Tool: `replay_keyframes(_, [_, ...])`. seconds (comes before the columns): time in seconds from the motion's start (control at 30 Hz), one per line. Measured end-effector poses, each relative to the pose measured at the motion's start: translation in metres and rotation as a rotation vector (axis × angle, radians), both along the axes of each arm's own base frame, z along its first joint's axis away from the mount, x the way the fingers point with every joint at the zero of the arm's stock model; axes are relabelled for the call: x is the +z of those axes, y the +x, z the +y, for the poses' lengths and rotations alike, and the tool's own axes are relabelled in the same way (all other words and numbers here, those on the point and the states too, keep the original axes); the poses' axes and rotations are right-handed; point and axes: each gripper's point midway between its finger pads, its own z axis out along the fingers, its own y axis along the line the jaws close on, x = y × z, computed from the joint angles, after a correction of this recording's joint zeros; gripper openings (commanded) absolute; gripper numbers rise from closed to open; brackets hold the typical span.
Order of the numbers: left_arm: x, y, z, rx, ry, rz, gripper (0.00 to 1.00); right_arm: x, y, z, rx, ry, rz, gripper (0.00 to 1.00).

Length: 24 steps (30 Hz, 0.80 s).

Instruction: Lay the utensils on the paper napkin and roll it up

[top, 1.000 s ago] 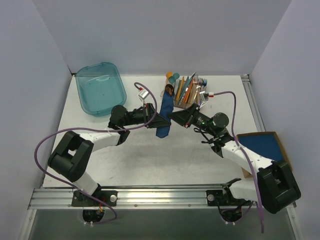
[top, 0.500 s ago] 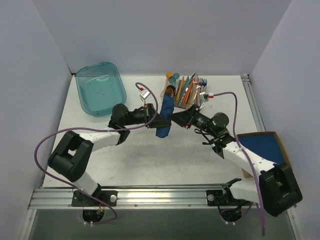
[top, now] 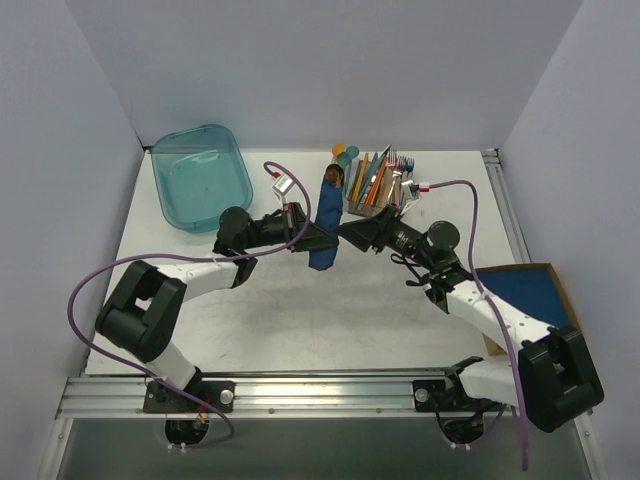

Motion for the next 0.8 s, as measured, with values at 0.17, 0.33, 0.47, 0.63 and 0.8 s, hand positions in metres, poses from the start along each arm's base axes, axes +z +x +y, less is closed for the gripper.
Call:
replay_keyframes(0.17, [0.001,-0.001,0.0,-0.002,-0.006,-0.003,0.02,0.01,0.007,0.005,0.012,0.017,-0.025,0.74])
replay_keyframes(0.33, [0.002,-0.003,-0.001,-0.01,-0.007,0.001,0.02,0.014,0.016,0.01,0.023,0.02,-0.025,0.74])
replay_keyframes(0.47, [0.001,-0.007,-0.003,-0.02,-0.007,0.002,0.02,0.021,0.023,0.015,0.032,0.026,-0.041,0.68])
replay_keyframes(0.63, [-0.002,-0.011,-0.008,-0.035,-0.002,0.008,0.02,0.027,0.029,0.019,0.045,0.033,-0.043,0.47])
replay_keyframes(0.8, [-0.01,-0.011,-0.011,-0.043,0.01,0.021,0.02,0.026,0.031,0.021,0.048,0.027,-0.039,0.32])
